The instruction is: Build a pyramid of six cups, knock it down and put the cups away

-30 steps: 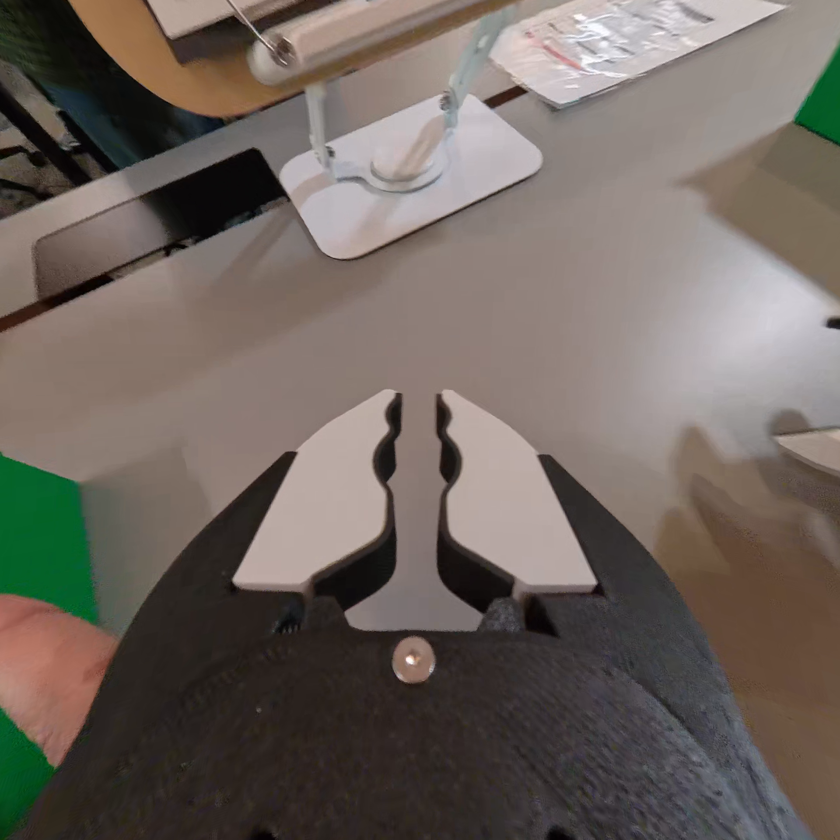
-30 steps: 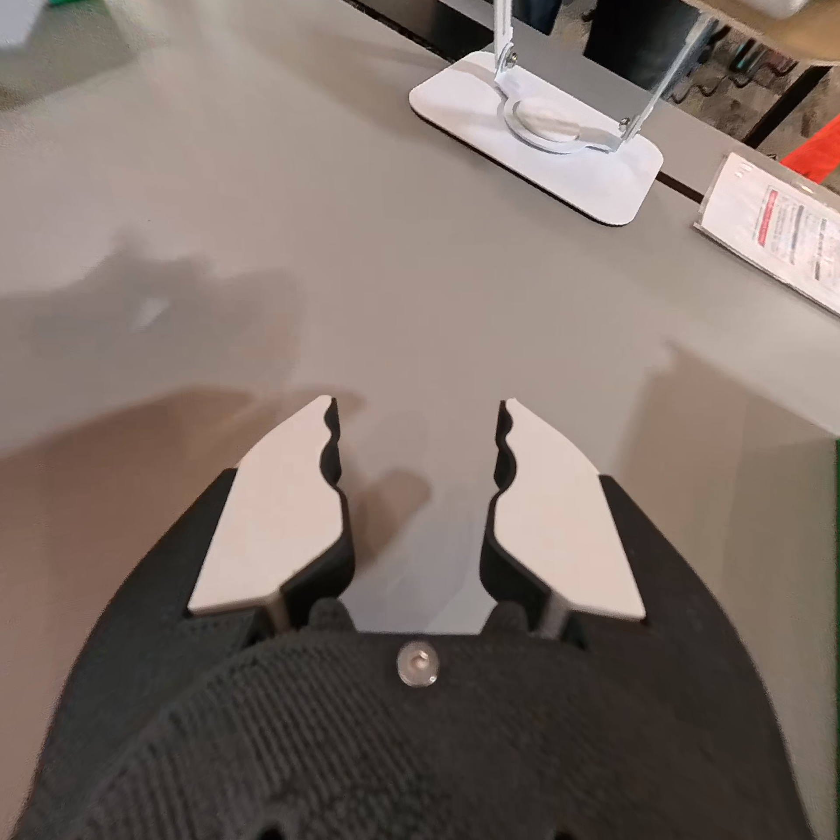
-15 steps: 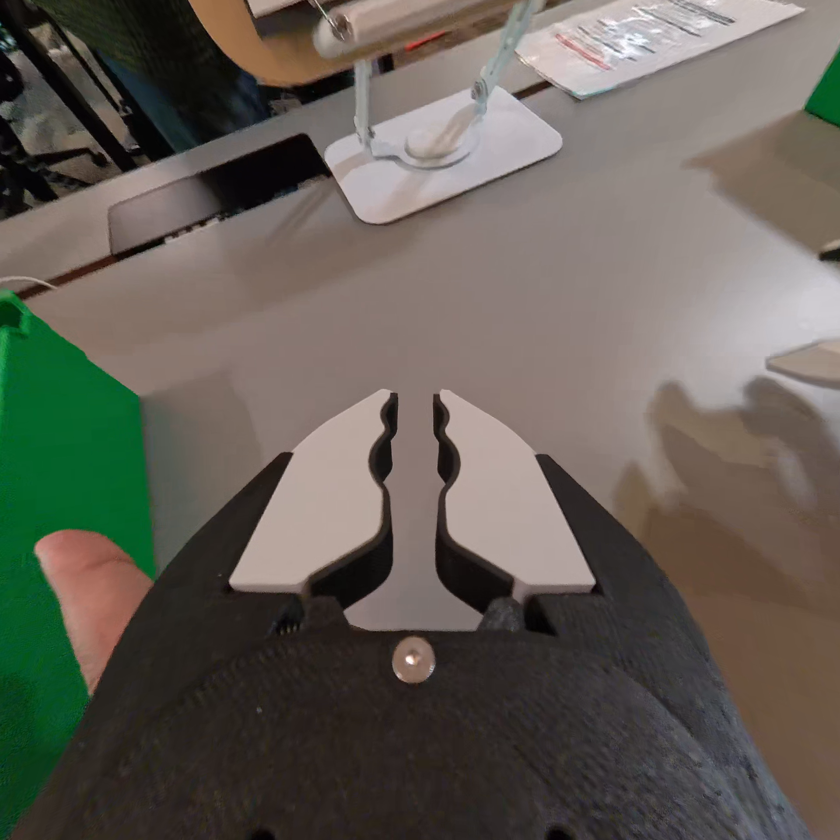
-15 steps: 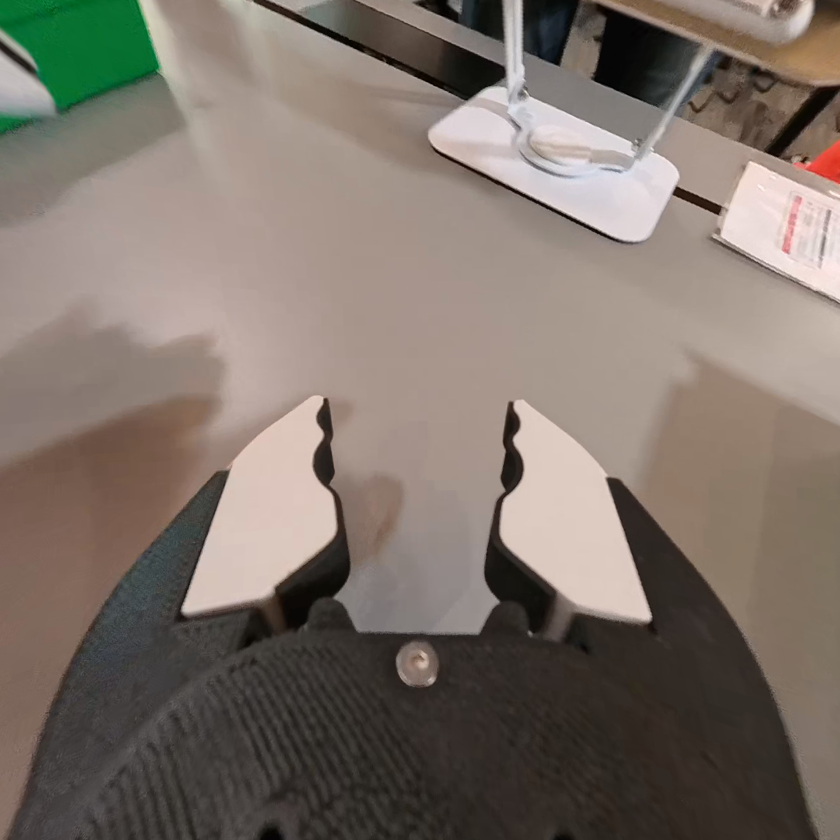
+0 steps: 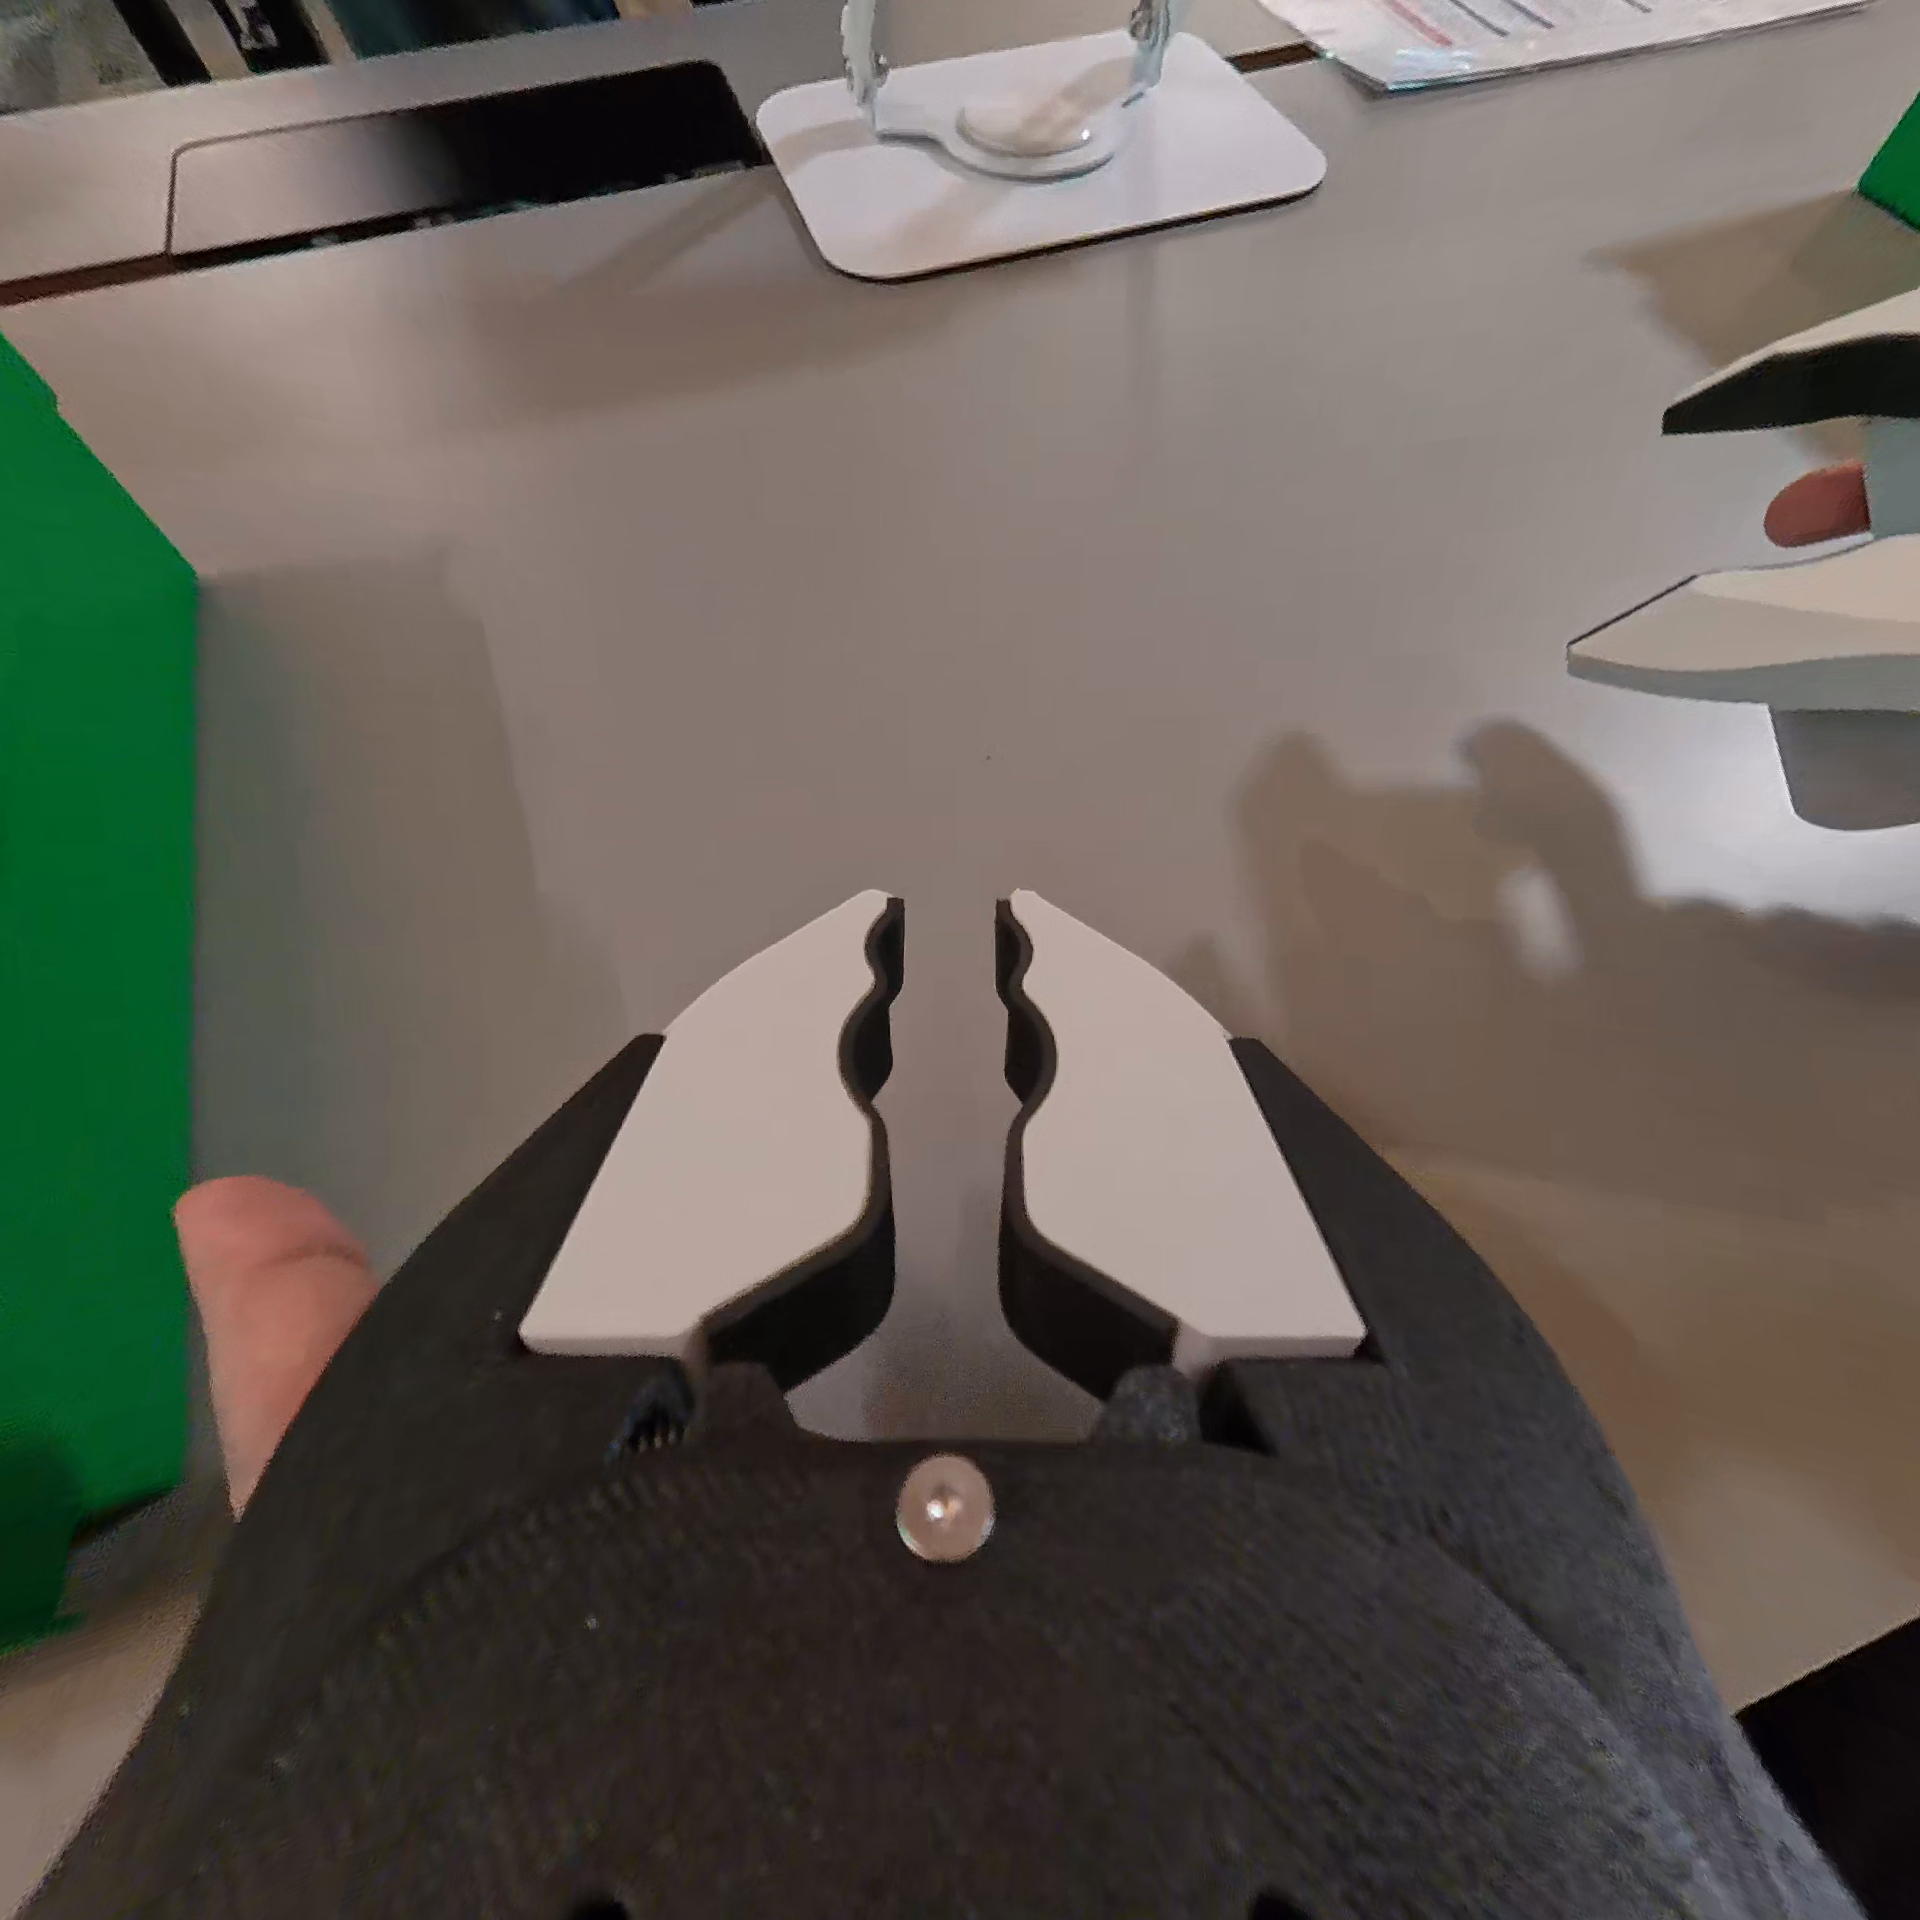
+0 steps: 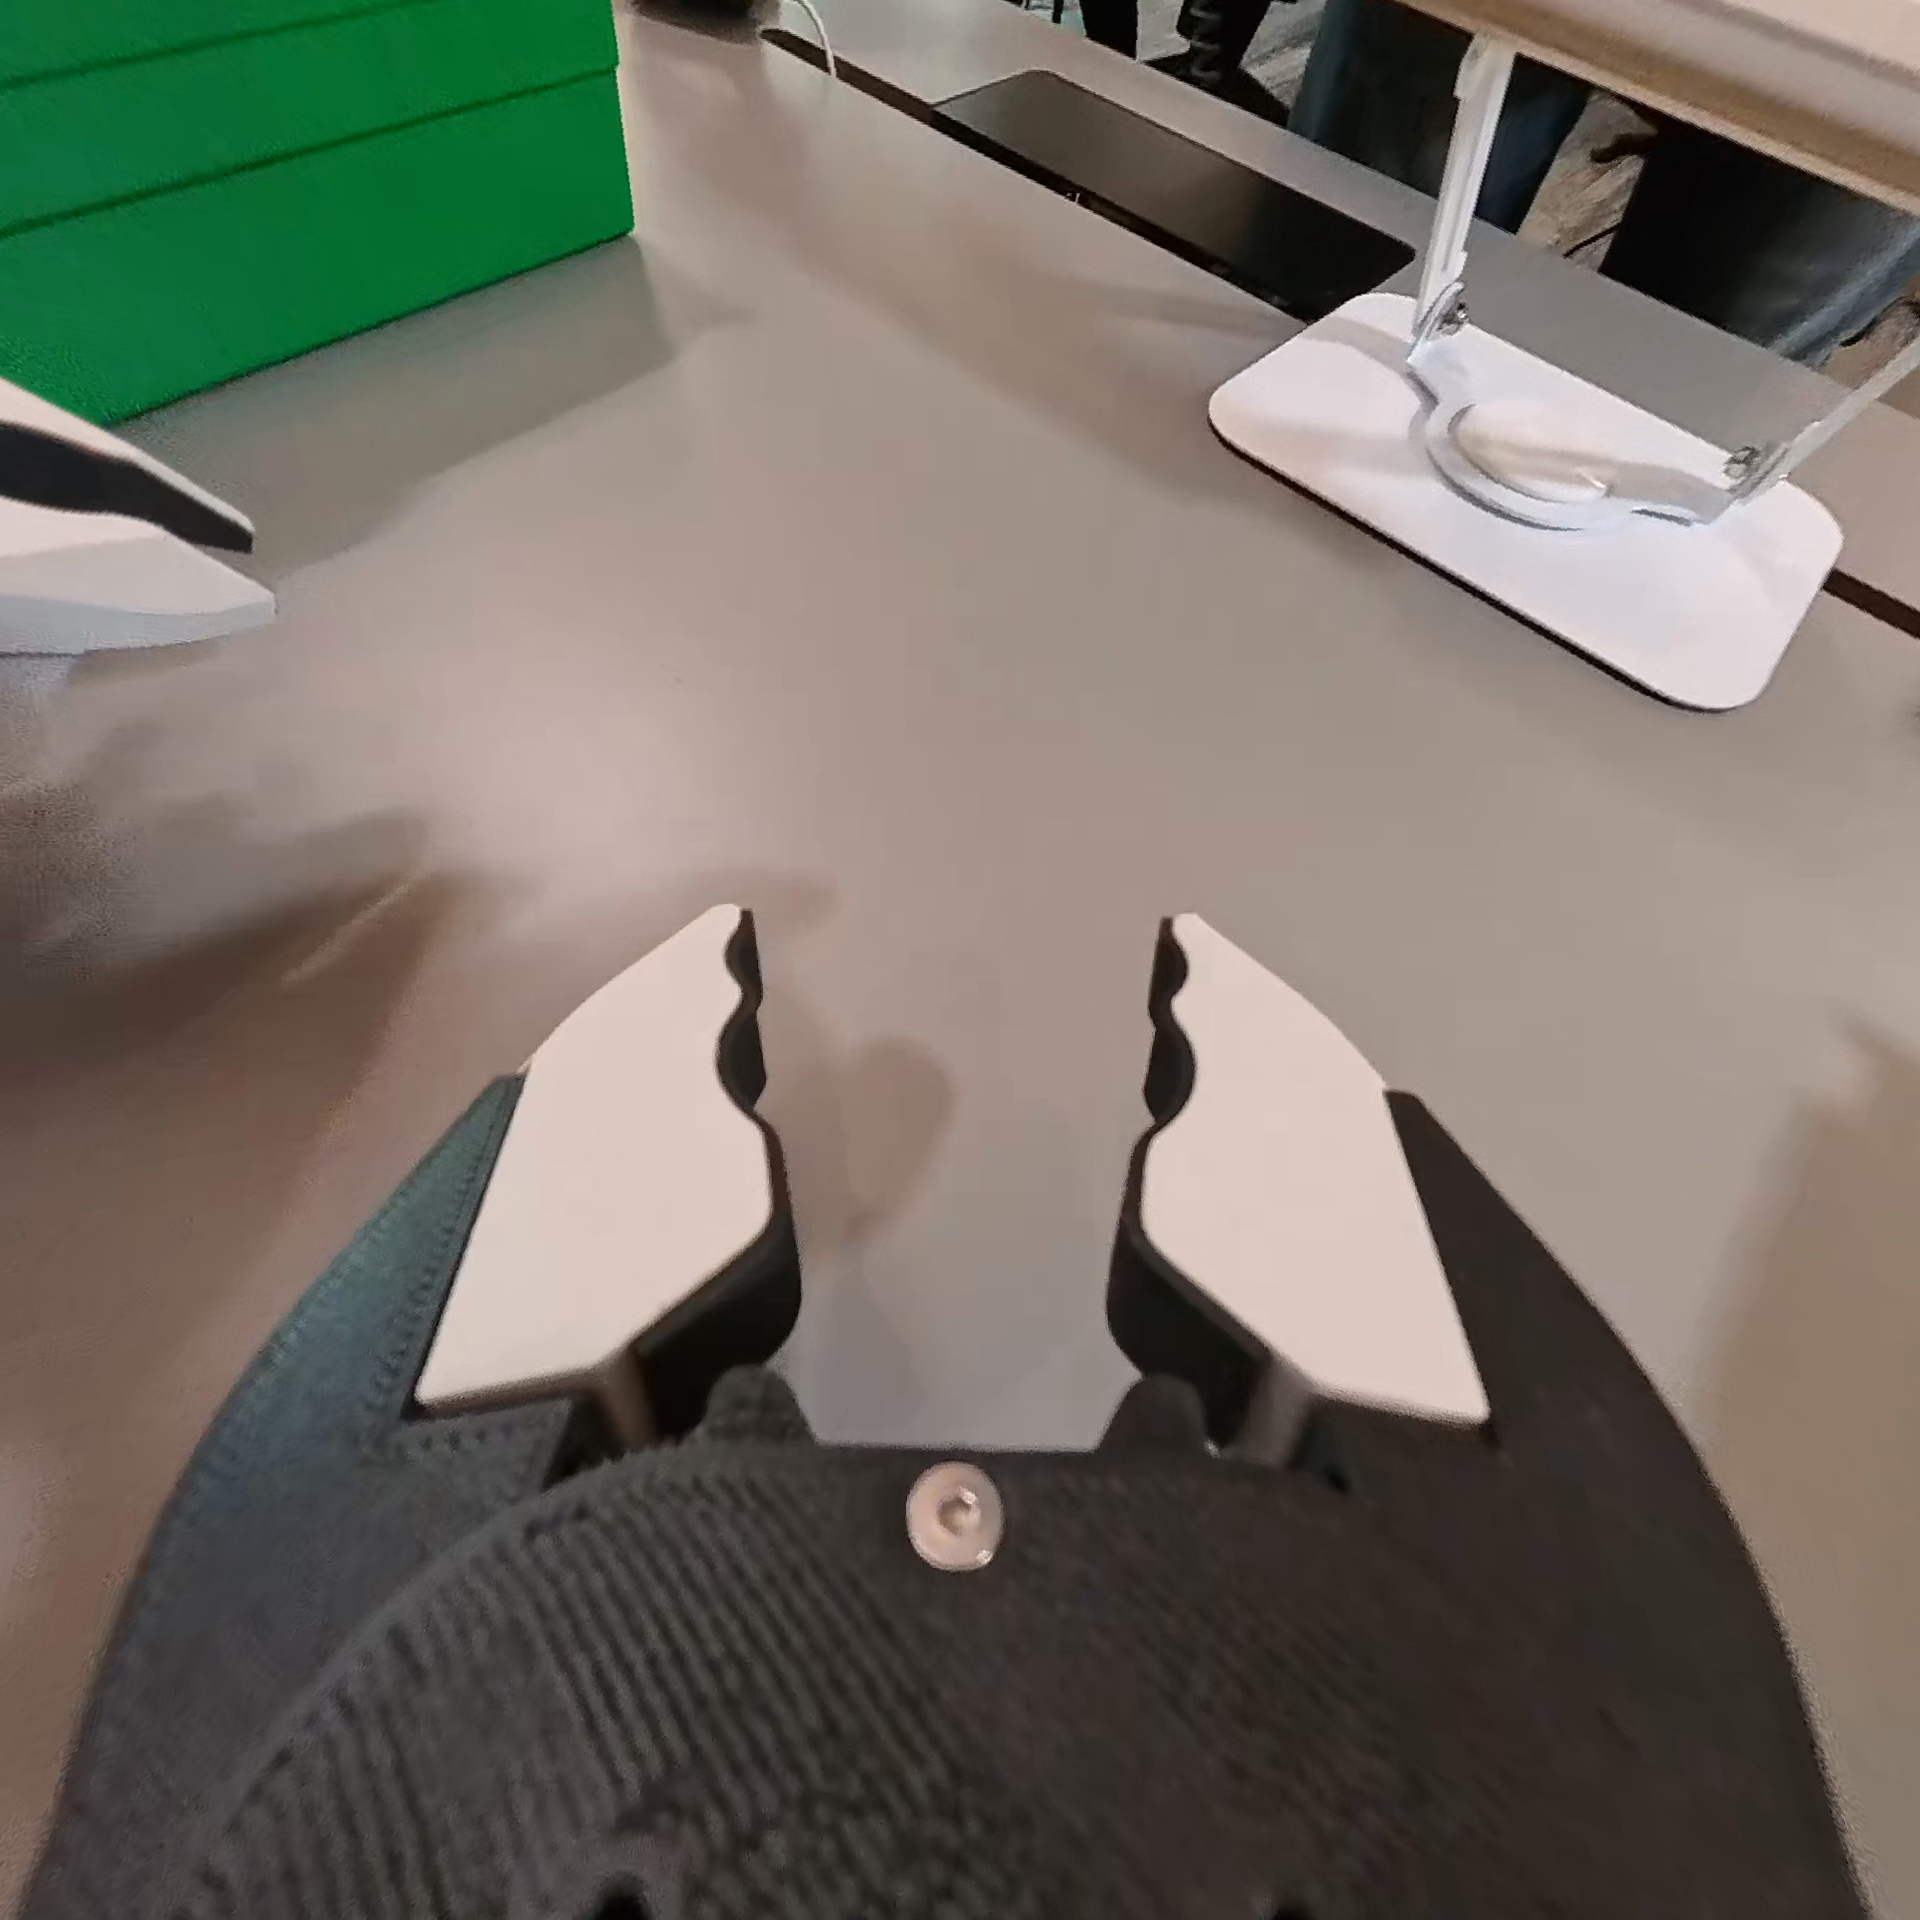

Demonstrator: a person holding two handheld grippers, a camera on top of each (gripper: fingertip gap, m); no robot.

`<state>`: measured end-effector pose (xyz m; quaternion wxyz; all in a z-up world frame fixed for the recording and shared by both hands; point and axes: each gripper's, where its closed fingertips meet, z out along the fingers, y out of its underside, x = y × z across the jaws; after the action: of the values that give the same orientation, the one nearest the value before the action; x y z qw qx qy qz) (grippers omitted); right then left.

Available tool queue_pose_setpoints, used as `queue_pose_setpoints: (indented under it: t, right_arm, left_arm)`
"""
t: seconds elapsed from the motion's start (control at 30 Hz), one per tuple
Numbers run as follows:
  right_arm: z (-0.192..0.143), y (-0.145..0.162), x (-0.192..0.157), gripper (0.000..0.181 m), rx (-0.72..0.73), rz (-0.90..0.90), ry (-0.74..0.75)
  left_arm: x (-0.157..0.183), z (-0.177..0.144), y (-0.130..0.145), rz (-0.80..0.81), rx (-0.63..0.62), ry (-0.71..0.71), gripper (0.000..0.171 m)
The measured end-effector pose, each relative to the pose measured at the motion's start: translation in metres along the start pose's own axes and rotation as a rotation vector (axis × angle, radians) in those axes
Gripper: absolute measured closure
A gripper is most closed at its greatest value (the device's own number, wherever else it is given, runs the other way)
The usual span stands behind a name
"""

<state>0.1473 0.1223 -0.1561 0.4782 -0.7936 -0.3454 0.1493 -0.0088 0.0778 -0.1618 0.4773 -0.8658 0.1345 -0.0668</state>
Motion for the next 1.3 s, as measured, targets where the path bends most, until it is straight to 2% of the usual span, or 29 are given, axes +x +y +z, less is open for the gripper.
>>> queue_pose_setpoints:
  t: [0.37,0.67,1.3]
  right_arm:
    - [0.008,0.003,-0.006,0.109,-0.017,-0.017,-0.014]
    - [0.003,0.01,-0.003,0.11,-0.032,-0.047,0.017]
    - [-0.03,0.039,0.035,0.111,-0.058,0.038,0.136]
  left_arm:
    - [-0.013,-0.004,0.004,-0.018,0.01,-0.031,0.151]
    - [-0.004,0.002,-0.002,-0.01,0.014,0.012,0.154]
    - [0.032,0.036,-0.028,0.03,0.019,0.127,0.152]
